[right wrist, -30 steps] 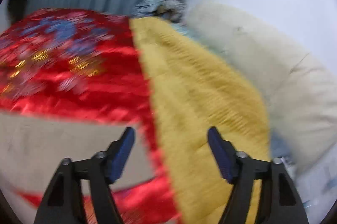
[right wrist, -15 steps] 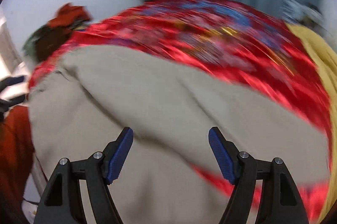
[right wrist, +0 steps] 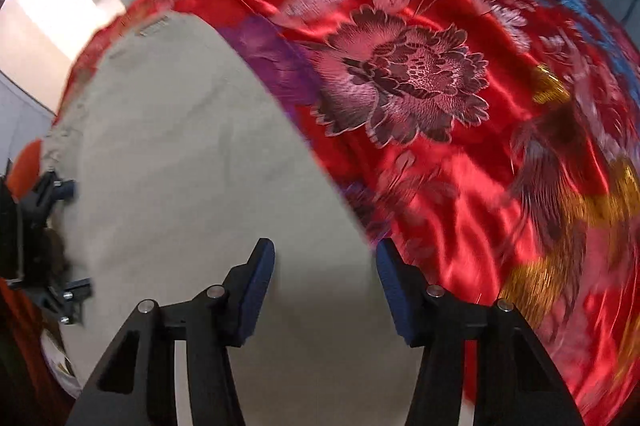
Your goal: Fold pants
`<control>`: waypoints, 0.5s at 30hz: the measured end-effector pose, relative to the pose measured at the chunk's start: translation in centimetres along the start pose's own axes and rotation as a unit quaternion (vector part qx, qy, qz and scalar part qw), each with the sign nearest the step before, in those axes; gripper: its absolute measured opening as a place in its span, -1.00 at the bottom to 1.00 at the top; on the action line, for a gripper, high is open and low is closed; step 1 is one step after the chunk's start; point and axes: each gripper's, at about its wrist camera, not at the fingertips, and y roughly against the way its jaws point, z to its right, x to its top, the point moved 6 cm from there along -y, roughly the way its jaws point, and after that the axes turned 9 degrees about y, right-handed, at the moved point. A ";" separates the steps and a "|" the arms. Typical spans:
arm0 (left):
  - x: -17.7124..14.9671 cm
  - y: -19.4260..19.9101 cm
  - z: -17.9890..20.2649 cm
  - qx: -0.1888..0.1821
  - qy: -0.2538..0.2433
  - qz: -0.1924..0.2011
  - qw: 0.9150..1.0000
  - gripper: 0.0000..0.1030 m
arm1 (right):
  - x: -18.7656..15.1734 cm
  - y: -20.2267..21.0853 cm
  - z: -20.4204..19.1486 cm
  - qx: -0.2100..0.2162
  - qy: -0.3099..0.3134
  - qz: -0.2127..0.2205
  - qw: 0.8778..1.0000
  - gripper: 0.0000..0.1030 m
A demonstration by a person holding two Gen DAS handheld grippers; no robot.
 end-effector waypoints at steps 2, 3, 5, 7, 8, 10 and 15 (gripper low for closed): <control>0.3 -0.3 -0.2 -0.002 0.001 0.000 1.000 0.98 | 0.3 -1.2 0.6 0.039 -0.012 -0.024 0.999 0.03; 0.3 -0.3 -0.2 -0.003 0.000 0.000 1.000 0.98 | 0.3 -1.7 0.5 0.047 -0.004 -0.041 0.998 0.01; 0.5 -0.5 0.1 -0.003 0.000 0.000 1.000 0.98 | 0.3 -2.3 0.1 0.050 0.012 -0.065 0.997 -0.44; 0.6 -0.6 0.2 -0.003 0.001 0.000 1.000 0.98 | 0.2 -2.2 -1.0 0.038 0.037 -0.080 0.995 -0.78; 0.6 -0.6 0.1 -0.004 0.001 0.001 1.000 0.98 | 0.1 -1.9 -1.9 0.019 0.069 -0.094 0.993 -0.94; 0.5 -0.5 0.1 -0.004 0.001 0.002 1.000 0.98 | 0.6 -0.8 -2.5 -0.017 0.104 -0.102 0.989 -0.94; 0.5 -0.5 0.7 -0.006 -0.013 0.003 1.000 0.99 | 5.5 3.4 0.1 -0.271 0.121 -0.050 0.954 -0.91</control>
